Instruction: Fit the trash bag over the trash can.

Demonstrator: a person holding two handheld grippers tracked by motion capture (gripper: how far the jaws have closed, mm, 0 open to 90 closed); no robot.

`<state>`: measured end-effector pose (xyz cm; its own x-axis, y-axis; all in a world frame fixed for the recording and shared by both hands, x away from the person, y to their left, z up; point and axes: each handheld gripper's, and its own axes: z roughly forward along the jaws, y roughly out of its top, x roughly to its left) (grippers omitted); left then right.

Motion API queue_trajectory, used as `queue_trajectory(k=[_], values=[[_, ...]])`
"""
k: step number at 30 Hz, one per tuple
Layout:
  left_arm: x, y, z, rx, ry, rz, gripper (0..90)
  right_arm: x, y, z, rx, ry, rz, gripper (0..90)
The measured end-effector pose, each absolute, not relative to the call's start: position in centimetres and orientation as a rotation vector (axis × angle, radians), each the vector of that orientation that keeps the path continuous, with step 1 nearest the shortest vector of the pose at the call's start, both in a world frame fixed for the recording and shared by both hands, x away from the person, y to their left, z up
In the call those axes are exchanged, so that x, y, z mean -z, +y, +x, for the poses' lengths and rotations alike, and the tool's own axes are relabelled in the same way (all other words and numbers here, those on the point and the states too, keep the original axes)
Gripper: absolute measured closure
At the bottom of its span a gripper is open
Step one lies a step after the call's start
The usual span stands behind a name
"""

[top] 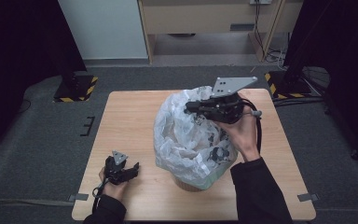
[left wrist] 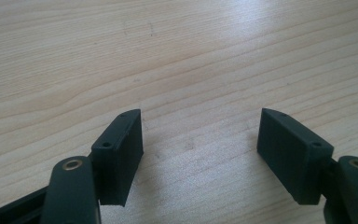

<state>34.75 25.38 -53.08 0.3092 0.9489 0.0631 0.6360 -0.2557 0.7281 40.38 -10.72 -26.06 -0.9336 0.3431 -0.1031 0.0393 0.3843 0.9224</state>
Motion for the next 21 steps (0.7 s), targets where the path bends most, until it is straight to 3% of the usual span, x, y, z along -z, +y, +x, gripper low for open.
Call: queue_trajectory(k=[21], values=[[53.1, 25.4, 34.8, -0.679, 1.396, 1.987, 30.6, 29.8, -5.6, 42.1, -1.147, 2.724, 0.351, 90.0]])
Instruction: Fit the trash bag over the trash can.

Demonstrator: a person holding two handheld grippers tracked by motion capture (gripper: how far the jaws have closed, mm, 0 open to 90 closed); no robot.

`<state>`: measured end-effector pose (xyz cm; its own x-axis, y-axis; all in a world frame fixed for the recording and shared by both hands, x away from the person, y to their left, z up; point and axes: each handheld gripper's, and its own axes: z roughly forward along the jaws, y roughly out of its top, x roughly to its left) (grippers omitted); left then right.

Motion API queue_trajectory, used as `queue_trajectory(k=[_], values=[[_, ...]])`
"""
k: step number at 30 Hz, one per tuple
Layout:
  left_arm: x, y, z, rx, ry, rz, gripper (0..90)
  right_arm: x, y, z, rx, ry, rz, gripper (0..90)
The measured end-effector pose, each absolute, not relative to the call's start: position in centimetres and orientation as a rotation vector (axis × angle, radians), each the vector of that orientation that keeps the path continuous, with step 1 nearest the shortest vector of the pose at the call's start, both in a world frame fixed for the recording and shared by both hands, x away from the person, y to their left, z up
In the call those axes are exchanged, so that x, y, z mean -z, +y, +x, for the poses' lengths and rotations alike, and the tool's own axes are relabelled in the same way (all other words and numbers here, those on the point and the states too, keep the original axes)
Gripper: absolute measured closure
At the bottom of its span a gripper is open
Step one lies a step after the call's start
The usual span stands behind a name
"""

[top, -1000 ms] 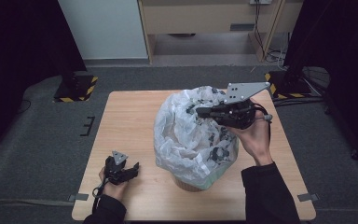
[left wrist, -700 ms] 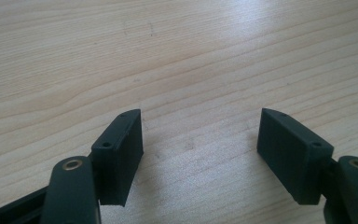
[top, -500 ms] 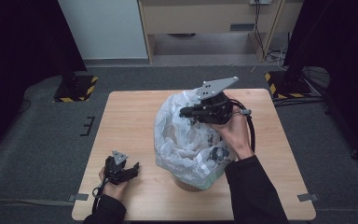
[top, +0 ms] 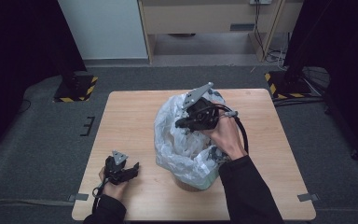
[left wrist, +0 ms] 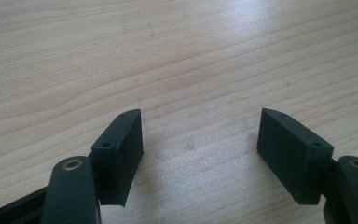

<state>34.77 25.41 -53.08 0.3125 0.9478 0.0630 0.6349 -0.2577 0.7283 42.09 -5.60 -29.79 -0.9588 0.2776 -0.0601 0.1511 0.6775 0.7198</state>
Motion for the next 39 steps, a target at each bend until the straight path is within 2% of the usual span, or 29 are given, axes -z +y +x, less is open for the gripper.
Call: queue_trajectory(k=[21, 31, 39], values=[[53.1, 25.4, 34.8, -0.682, 1.394, 1.989, 30.7, 33.0, -4.3, 42.3, -0.901, 2.861, 0.409, 89.5], [53.1, 25.4, 34.8, -0.68, 1.395, 1.986, 30.6, 30.1, -5.7, 40.9, -1.268, 2.658, 0.322, 87.2], [53.1, 25.4, 34.8, -0.681, 1.393, 1.986, 30.6, 27.6, -7.1, 40.0, -1.35, 2.501, 0.328, 90.0]])
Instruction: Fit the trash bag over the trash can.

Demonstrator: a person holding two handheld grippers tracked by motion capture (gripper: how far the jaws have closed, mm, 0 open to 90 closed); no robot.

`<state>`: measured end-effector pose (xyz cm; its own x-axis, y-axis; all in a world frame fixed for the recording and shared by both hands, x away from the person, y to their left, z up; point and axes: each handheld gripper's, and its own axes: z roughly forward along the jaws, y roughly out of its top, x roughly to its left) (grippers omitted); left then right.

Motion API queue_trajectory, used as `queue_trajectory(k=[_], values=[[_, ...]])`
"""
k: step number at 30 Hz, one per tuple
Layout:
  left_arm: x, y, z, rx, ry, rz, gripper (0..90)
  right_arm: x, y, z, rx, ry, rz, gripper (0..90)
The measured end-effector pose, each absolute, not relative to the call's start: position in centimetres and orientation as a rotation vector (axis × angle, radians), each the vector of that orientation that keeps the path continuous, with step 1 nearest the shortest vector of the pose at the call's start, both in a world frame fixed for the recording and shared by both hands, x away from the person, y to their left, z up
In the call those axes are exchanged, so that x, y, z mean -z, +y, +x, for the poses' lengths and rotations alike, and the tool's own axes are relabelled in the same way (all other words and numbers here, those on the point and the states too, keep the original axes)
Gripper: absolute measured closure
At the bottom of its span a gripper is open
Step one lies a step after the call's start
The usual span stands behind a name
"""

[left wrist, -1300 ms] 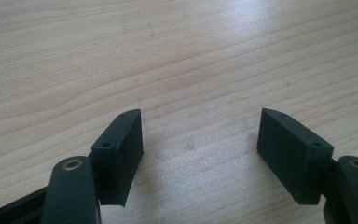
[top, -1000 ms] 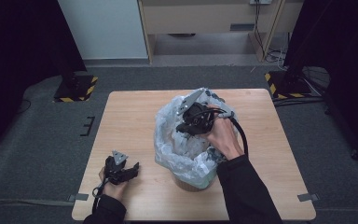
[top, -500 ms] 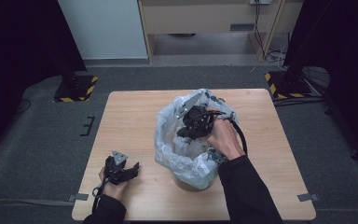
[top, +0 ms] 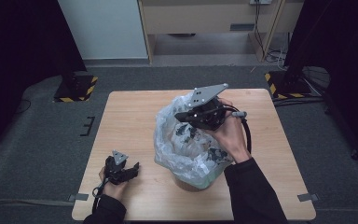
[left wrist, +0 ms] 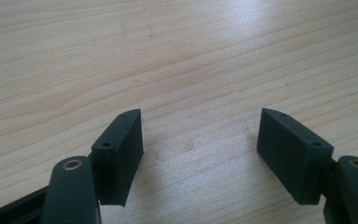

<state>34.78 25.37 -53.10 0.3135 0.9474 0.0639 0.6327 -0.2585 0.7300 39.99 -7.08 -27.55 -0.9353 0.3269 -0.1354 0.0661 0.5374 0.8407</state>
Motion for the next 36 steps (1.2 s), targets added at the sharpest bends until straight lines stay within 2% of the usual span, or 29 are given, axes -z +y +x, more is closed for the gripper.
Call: queue_trajectory(k=[7, 12, 26, 36], values=[[53.1, 25.4, 34.8, -0.678, 1.395, 1.983, 30.6, 27.8, -9.1, 40.8, -1.234, 2.466, 0.428, 90.0], [53.1, 25.4, 34.8, -0.677, 1.394, 1.983, 30.6, 28.4, -7.5, 41.2, -1.031, 2.536, 0.431, 90.0], [53.1, 25.4, 34.8, -0.676, 1.391, 1.986, 30.6, 28.2, -5.6, 41.6, -1.078, 2.557, 0.517, 90.0], [53.1, 25.4, 34.8, -0.679, 1.39, 1.986, 30.6, 30.9, -4.4, 42.7, -0.826, 2.682, 0.653, 90.0]])
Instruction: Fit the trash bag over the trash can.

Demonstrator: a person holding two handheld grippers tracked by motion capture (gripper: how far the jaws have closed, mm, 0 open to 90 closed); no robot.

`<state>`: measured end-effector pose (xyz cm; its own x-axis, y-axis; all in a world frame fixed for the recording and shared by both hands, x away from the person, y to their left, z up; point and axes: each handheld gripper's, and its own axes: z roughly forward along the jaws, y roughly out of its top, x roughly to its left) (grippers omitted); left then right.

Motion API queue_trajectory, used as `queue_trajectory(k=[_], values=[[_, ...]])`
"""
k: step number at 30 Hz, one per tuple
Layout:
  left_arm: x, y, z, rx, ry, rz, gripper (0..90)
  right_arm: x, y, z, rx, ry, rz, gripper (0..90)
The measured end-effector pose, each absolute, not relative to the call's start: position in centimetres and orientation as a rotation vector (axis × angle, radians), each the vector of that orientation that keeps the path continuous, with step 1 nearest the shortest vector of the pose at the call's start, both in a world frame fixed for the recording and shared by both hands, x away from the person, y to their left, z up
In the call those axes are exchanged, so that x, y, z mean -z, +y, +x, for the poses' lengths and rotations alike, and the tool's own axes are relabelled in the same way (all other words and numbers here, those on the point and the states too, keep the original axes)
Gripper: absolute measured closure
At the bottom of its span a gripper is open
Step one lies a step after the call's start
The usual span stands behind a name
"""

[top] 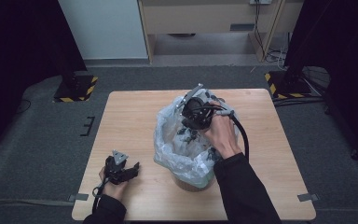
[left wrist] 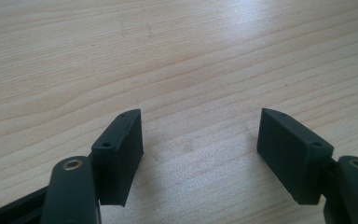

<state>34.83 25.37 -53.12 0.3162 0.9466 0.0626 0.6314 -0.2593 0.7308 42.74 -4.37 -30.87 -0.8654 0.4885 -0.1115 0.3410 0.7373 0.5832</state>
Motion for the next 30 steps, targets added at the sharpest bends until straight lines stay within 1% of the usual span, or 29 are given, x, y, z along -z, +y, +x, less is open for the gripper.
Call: queue_trajectory(k=[5, 13, 19, 25, 28, 30], values=[[53.1, 25.3, 34.8, -0.68, 1.389, 1.983, 30.6, 32.6, -4.2, 43.3, -0.773, 2.71, 0.688, 90.0], [53.1, 25.3, 34.8, -0.681, 1.39, 1.985, 30.7, 33.3, -4.3, 43.5, -0.749, 2.736, 0.727, 90.0], [53.1, 25.4, 34.8, -0.68, 1.387, 1.986, 30.7, 32.2, -5.1, 42.9, -0.95, 2.685, 0.66, 90.0], [53.1, 25.3, 34.8, -0.682, 1.39, 1.984, 30.7, 29.7, -5.8, 41.3, -1.199, 2.612, 0.55, 90.0], [53.1, 25.3, 34.8, -0.683, 1.389, 1.989, 30.7, 28.7, -5.8, 40.1, -1.235, 2.623, 0.467, 90.0], [53.1, 25.3, 34.8, -0.683, 1.389, 1.988, 30.7, 28.9, -5.5, 39.5, -1.227, 2.655, 0.409, 90.0]])
